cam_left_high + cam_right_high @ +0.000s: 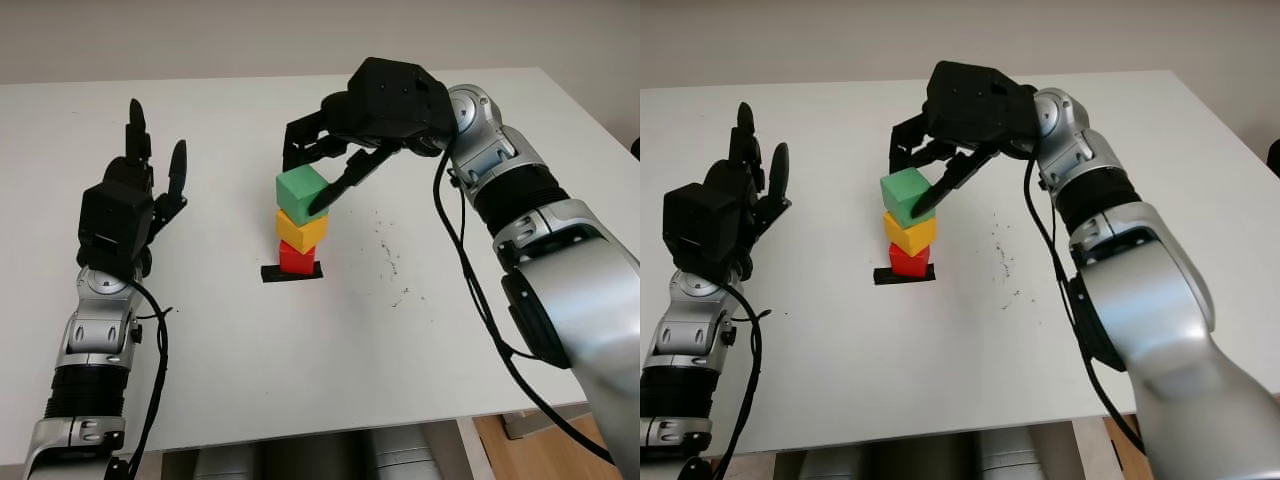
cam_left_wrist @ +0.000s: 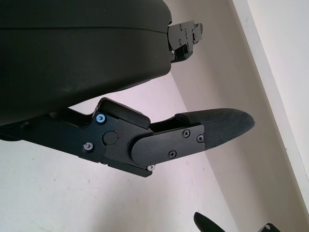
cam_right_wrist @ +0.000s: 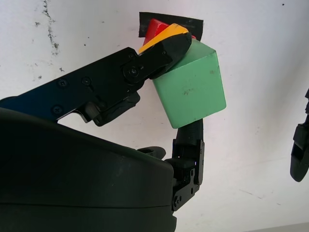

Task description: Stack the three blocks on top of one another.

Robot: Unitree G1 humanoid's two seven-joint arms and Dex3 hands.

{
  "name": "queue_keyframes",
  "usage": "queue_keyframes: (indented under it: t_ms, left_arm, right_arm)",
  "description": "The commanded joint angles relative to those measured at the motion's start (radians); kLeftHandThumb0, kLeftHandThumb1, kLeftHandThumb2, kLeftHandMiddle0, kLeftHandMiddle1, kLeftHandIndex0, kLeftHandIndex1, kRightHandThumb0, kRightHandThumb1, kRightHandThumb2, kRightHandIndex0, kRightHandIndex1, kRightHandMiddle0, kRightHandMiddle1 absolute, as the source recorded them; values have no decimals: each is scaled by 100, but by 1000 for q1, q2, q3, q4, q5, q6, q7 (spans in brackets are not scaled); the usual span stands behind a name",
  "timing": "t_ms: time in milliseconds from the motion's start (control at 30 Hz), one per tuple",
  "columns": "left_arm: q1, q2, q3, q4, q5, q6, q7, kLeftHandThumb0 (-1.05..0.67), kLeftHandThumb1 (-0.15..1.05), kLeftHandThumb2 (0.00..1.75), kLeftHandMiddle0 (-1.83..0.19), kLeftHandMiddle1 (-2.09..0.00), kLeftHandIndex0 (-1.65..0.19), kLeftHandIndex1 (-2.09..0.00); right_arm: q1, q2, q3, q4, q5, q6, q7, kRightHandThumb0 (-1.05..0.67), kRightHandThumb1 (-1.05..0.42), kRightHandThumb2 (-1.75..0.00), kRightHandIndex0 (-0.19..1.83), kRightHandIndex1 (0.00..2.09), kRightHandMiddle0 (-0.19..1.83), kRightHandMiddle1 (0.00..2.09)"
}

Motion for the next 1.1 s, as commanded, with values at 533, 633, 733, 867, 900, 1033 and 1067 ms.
queue_keyframes:
  t_ms: [533,633,733,867,900,1033,1067]
  left_arm:
    - [-6,5,0,6,-11,-19,-2,-81,105,65,19,0,19,0]
    - [-8,5,-1,7,-8,-20,-2,-81,105,66,19,0,19,0]
    - [-11,4,0,6,-9,-13,-1,-82,105,65,19,0,19,0]
    - [-13,3,0,6,-11,-11,0,-82,105,65,19,0,19,0]
    - [-13,1,0,6,-11,-11,1,-82,105,64,19,0,19,0]
    - [-12,-2,1,10,-14,-18,4,-81,105,64,19,0,19,0]
    - [-11,-2,1,10,-14,-19,3,-81,105,64,19,0,19,0]
  right_arm:
    - [-7,-9,9,12,19,1,76,-65,-90,-5,12,3,11,41]
    - [-10,-9,3,16,29,-5,89,-68,-90,-5,9,2,8,33]
    - [-15,-10,-1,16,39,3,103,-71,-90,-5,-2,1,-1,24]
    - [-25,-12,-21,-3,69,50,119,-74,-88,-5,-18,0,-17,5]
    - [-31,-12,-34,-8,85,70,133,-72,-88,-5,-19,0,-18,2]
    - [-43,-27,-86,-38,149,120,172,-88,-95,-8,-19,0,-19,0]
    - [-41,-33,-103,-50,169,127,179,-93,-97,-8,-19,0,-19,0]
